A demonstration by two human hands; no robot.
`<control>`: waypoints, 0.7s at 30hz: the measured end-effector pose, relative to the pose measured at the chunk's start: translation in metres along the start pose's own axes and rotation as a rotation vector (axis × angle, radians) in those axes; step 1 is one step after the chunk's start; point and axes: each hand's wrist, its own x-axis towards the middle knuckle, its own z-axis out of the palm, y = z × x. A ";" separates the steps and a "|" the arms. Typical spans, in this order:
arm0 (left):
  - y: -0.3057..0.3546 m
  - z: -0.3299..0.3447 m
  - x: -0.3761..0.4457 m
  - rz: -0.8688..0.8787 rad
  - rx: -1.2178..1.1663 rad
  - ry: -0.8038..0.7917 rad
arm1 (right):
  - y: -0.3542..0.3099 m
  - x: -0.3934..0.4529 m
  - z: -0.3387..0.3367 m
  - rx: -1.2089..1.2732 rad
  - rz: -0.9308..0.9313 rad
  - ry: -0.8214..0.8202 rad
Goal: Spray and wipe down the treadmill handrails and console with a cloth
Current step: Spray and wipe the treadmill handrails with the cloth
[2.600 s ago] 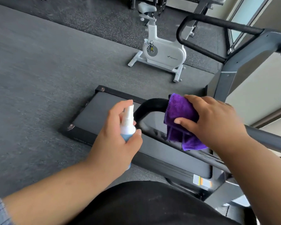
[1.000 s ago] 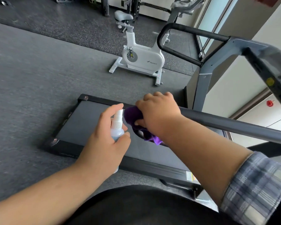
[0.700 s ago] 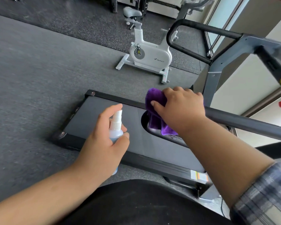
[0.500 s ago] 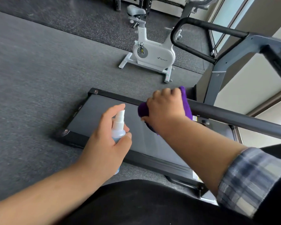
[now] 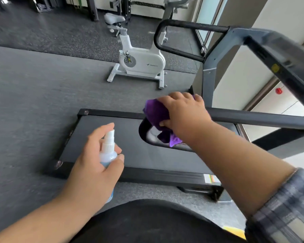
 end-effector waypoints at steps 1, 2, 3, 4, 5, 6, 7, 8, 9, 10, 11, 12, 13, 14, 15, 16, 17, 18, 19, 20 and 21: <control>0.001 0.000 0.001 0.008 0.006 -0.005 | 0.015 -0.005 -0.003 0.050 0.044 -0.005; 0.002 -0.001 0.002 0.016 0.010 -0.007 | 0.029 -0.010 -0.007 0.082 0.084 -0.010; 0.002 -0.002 0.003 0.022 0.009 -0.009 | 0.042 -0.014 -0.009 0.101 0.128 -0.018; 0.002 -0.003 0.004 0.024 0.002 -0.013 | 0.052 -0.017 -0.011 0.112 0.172 -0.031; 0.002 -0.003 0.004 0.022 -0.005 -0.017 | 0.060 -0.019 -0.013 0.117 0.208 -0.045; 0.002 -0.004 0.004 0.023 -0.010 -0.020 | 0.065 -0.021 -0.014 0.119 0.227 -0.053; 0.002 -0.004 0.004 0.025 -0.013 -0.023 | 0.067 -0.021 -0.014 0.118 0.225 -0.044; 0.001 -0.004 0.004 0.028 -0.012 -0.026 | 0.066 -0.022 -0.012 0.117 0.206 -0.019; 0.001 -0.004 0.004 0.030 -0.010 -0.028 | 0.062 -0.022 -0.009 0.121 0.177 0.019; 0.001 -0.004 0.004 0.032 -0.006 -0.030 | 0.057 -0.022 -0.005 0.129 0.149 0.059; 0.001 -0.004 0.005 0.035 0.000 -0.033 | 0.051 -0.023 -0.001 0.129 0.125 0.096; 0.001 -0.004 0.006 0.039 0.006 -0.034 | 0.044 -0.022 0.003 0.111 0.104 0.126; 0.000 -0.003 0.007 0.044 0.011 -0.034 | 0.037 -0.020 0.006 0.074 0.080 0.145; 0.001 -0.002 0.009 0.048 0.012 -0.034 | 0.030 -0.016 0.008 0.027 0.049 0.158; 0.001 -0.001 0.010 0.051 0.012 -0.035 | 0.021 -0.011 0.010 -0.021 0.012 0.165; 0.001 0.001 0.011 0.053 0.010 -0.039 | 0.012 -0.005 0.011 -0.062 -0.027 0.168; 0.002 0.004 0.012 0.056 0.008 -0.044 | 0.003 0.000 0.012 -0.096 -0.064 0.169; 0.003 0.008 0.012 0.059 0.007 -0.053 | -0.005 0.005 0.014 -0.126 -0.096 0.168; 0.005 0.011 0.013 0.065 0.005 -0.064 | -0.011 0.008 0.016 -0.149 -0.121 0.167; 0.007 0.014 0.013 0.072 0.004 -0.075 | -0.014 0.010 0.017 -0.163 -0.139 0.160; 0.009 0.017 0.013 0.080 0.004 -0.082 | -0.012 0.011 0.017 -0.168 -0.152 0.149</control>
